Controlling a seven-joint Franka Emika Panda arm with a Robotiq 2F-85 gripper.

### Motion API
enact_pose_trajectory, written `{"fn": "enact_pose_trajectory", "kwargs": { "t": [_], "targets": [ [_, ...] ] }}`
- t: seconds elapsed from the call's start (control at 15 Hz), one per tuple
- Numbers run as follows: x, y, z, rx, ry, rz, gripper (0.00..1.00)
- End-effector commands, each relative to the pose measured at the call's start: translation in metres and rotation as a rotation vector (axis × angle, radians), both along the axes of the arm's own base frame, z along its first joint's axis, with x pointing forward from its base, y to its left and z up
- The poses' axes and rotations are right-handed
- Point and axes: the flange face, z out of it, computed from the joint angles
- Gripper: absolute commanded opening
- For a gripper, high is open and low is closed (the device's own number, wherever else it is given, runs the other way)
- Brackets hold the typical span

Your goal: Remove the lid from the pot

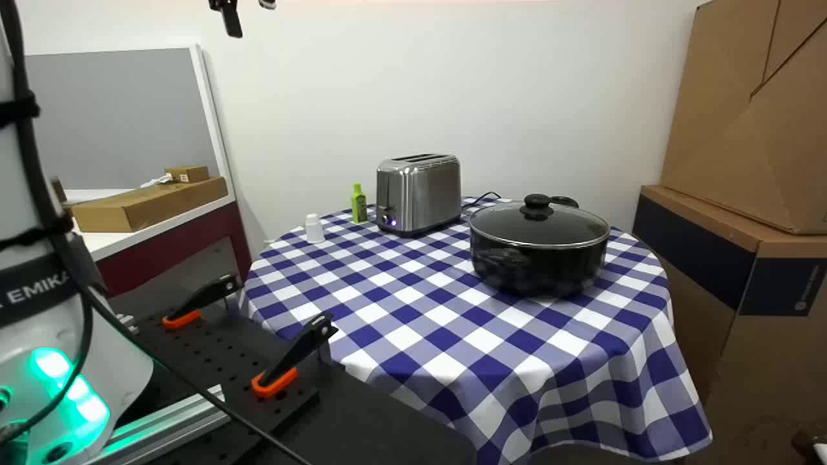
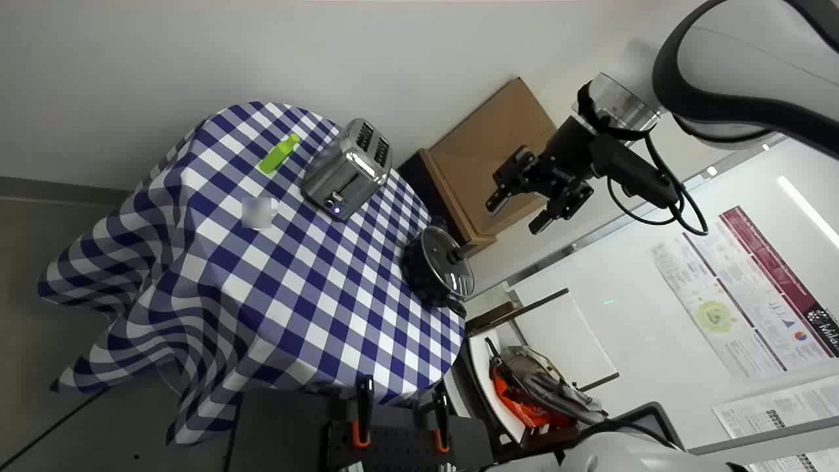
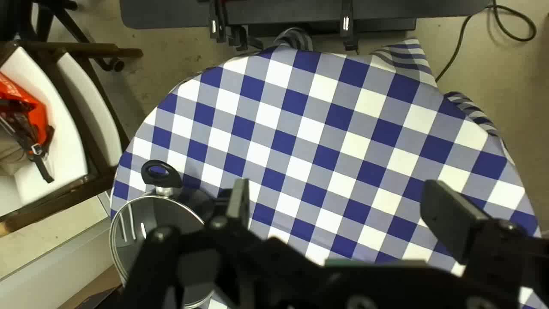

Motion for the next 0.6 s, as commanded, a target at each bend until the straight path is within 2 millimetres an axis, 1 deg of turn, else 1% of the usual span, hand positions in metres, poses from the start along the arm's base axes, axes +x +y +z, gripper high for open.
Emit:
{"fn": "enact_pose_trajectory", "kwargs": {
  "t": [0.0,0.13,0.27,0.4,0.53],
  "targets": [
    [0.000,0.000,0.001,0.000,-0.001,0.000,1.00],
    [0.000,-0.006,0.002,-0.010,-0.023,0.010,1.00],
    [0.005,-0.018,0.002,-0.029,-0.093,0.058,1.00],
    [0.017,-0.040,-0.006,-0.046,-0.141,0.056,1.00],
    [0.029,-0.069,-0.023,-0.031,-0.190,0.052,1.00]
  ]
}}
